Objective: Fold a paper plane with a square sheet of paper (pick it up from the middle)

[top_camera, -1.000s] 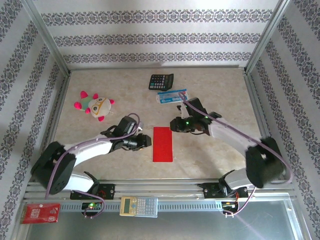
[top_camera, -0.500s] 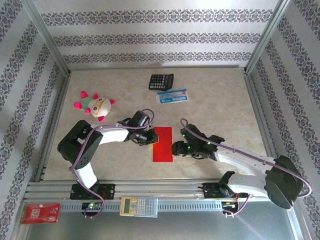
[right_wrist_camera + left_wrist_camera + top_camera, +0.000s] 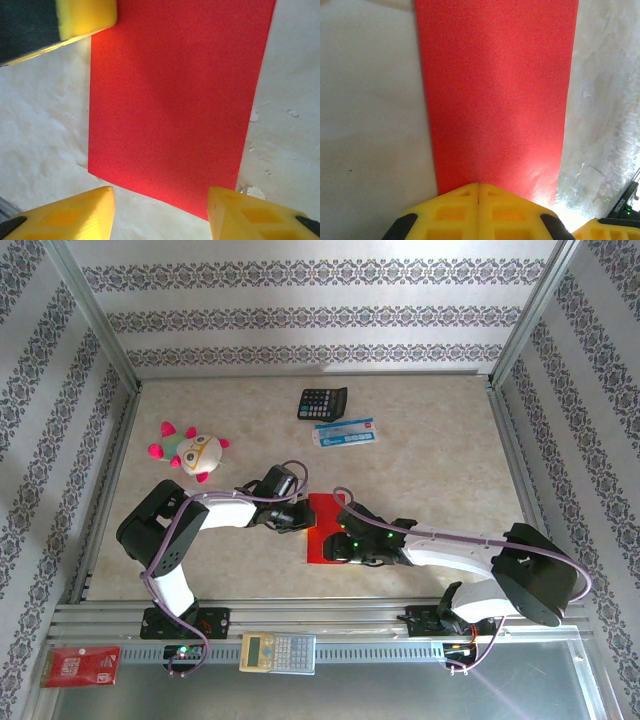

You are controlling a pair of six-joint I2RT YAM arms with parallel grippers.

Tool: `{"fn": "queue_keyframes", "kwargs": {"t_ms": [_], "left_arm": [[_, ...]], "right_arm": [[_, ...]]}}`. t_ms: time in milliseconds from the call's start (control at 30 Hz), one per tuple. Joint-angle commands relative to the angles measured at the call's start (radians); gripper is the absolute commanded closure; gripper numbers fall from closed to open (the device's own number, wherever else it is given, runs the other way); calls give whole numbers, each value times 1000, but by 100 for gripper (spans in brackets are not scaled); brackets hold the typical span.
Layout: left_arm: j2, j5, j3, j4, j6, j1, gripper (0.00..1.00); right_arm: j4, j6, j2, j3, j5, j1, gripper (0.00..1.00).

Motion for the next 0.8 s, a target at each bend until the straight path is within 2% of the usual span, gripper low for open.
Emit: {"fn": "queue_keyframes", "kwargs": {"t_ms": [0,533,767], "left_arm": [[25,-52,-41,-61,0,-10,93],[27,-54,-42,-78,8,-11,93],[34,-52,-44,-78,7,-10,93]], "right_arm": [[17,26,7,-24,31,10,48],[105,24,24,-48,9,13,49],[87,11,-4,-48,13,13,51]]}}
